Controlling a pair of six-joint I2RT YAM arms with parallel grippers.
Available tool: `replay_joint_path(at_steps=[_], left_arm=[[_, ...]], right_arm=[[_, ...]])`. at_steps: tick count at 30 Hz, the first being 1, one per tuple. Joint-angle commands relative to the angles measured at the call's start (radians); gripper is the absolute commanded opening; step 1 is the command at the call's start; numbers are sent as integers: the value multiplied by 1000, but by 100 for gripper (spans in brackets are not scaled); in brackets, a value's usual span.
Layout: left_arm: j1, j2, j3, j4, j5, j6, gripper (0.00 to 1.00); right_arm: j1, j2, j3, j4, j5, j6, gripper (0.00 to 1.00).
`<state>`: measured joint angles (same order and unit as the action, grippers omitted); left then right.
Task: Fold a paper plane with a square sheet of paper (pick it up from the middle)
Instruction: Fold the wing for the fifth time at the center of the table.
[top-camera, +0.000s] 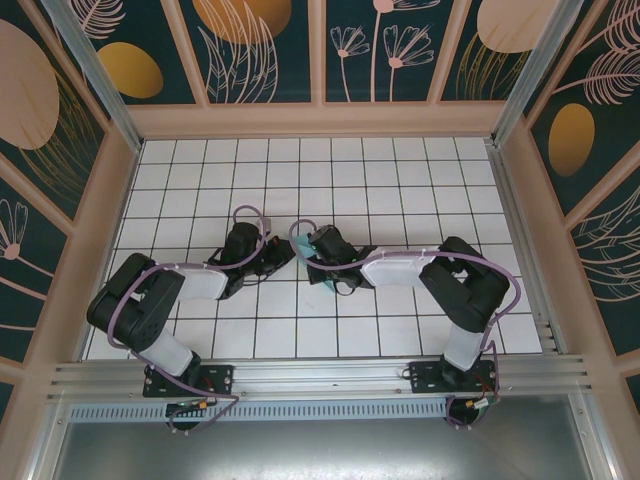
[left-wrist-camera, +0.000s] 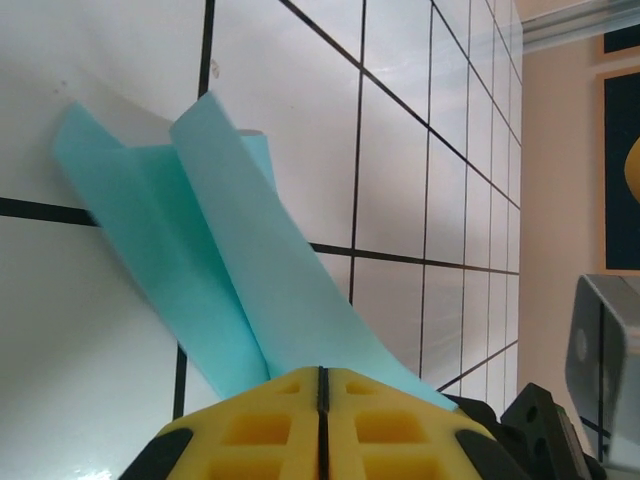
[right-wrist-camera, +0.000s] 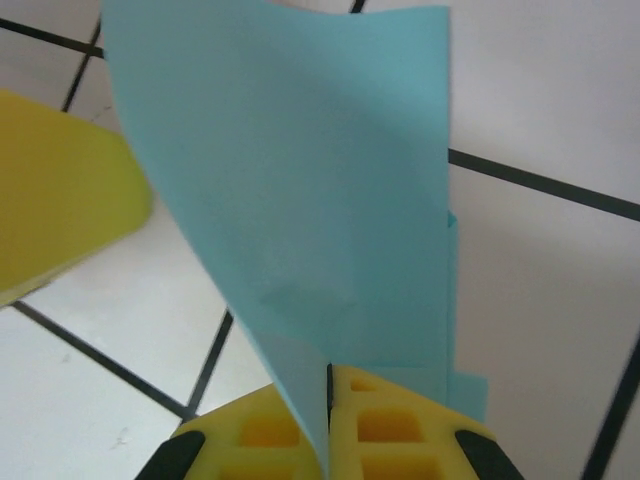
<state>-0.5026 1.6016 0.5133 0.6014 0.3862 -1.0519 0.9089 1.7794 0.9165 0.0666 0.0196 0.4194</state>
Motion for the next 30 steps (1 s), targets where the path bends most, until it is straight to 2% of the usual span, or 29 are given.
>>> replay_joint_path(at_steps=[1, 4, 13, 20, 30], left_arm=[[-4, 25, 13, 24, 15, -4, 9], [-4, 36, 16, 17, 4, -1, 8], [-4, 14, -10, 15, -26, 4, 8], [-4, -41, -47, 52, -36, 8, 9], [-4, -87, -76, 103, -47, 7, 16]], right_arm=[[-8, 0, -17, 72, -71, -28, 6], [-19, -4, -36, 107, -108, -32, 6], [-83, 20, -57, 173, -325, -52, 5], [-96, 60, -38, 161, -391, -69, 6], [-119, 98, -28, 166, -451, -60, 6]])
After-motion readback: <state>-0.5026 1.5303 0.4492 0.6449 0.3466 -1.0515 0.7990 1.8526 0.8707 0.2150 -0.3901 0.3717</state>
